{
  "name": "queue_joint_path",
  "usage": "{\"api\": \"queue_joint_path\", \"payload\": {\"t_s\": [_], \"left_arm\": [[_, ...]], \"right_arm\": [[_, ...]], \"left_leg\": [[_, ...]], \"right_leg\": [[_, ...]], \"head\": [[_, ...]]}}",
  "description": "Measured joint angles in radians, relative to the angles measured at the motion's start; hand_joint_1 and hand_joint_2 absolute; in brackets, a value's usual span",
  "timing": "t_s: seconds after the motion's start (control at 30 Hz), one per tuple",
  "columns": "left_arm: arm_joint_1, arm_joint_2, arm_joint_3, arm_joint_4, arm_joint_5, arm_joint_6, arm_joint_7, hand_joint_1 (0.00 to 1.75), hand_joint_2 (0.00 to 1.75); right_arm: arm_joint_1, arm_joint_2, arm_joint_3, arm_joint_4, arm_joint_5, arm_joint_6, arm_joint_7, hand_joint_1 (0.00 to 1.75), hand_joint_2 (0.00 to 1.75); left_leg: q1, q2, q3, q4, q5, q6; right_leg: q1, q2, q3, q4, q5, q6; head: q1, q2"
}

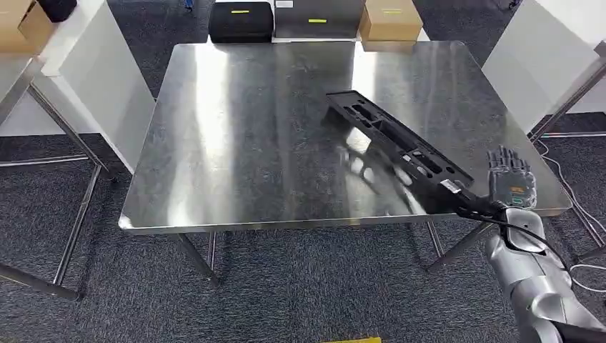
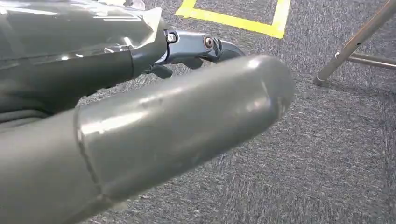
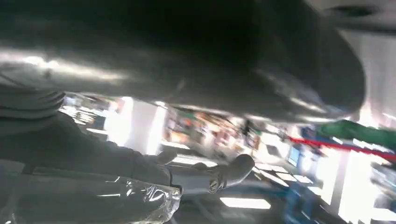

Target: Take the parts from the cabinet and place them on the table.

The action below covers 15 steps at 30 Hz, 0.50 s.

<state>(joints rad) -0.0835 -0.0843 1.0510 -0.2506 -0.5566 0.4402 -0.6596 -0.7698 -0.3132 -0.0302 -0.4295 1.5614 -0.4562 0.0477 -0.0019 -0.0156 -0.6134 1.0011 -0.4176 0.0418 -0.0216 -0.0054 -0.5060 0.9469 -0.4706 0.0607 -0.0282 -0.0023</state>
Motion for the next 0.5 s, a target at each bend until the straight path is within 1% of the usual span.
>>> {"api": "queue_joint_path", "payload": {"t_s": [0.13, 0.27, 0.33, 0.4, 0.43, 0.5], "left_arm": [[0.0, 0.0, 0.0, 0.0, 0.0, 0.003, 0.0, 0.0, 0.0], [0.0, 0.0, 0.0, 0.0, 0.0, 0.003, 0.0, 0.0, 0.0], [0.0, 0.0, 0.0, 0.0, 0.0, 0.003, 0.0, 0.0, 0.0], [0.0, 0.0, 0.001, 0.0, 0.002, 0.005, 0.0, 0.0, 0.0], [0.0, -0.001, 0.004, 0.0, 0.002, 0.007, 0.0, 0.0, 0.0], [0.001, -0.002, 0.009, 0.001, 0.006, 0.008, 0.0, 0.0, 0.0]], "right_arm": [[-0.016, -0.019, -0.015, 0.011, 0.0, 0.018, 0.013, 0.0, 0.0], [-0.021, -0.024, -0.018, 0.016, 0.001, 0.02, 0.014, 0.0, 0.0], [-0.021, -0.025, -0.019, 0.016, 0.001, 0.011, 0.038, 0.0, 0.0], [-0.02, -0.033, -0.019, 0.017, 0.0, -0.016, 0.069, 0.0, 0.0], [-0.019, -0.045, -0.022, 0.017, 0.0, -0.049, 0.085, 0.0, 0.0], [-0.017, -0.077, -0.033, 0.015, -0.003, -0.11, 0.088, 0.0, 0.0]], "left_leg": [[0.0, 0.0, 0.0, 0.0, 0.0, 0.0], [0.0, 0.0, 0.0, 0.0, 0.0, 0.0], [0.0, 0.0, 0.0, 0.0, 0.0, 0.0], [0.0, 0.0, 0.0, 0.0, 0.0, 0.0], [0.0, -0.001, 0.0, 0.0, 0.0, 0.0], [0.0, -0.002, 0.0, 0.0, 0.0, 0.0]], "right_leg": [[0.0, 0.0, 0.0, 0.0, 0.0, 0.0], [0.0, 0.0, 0.0, 0.0, 0.0, 0.0], [0.0, 0.0, 0.0, 0.0, 0.0, 0.0], [0.0, 0.0, 0.0, 0.0, 0.0, 0.0], [0.0, -0.001, 0.0, 0.0, 0.0, 0.0], [0.0, -0.002, 0.0, 0.0, 0.0, 0.0]], "head": [[0.0, 0.0], [0.0, 0.0], [0.0, 0.0], [-0.001, 0.0], [0.0, 0.0], [0.0, 0.0]]}}
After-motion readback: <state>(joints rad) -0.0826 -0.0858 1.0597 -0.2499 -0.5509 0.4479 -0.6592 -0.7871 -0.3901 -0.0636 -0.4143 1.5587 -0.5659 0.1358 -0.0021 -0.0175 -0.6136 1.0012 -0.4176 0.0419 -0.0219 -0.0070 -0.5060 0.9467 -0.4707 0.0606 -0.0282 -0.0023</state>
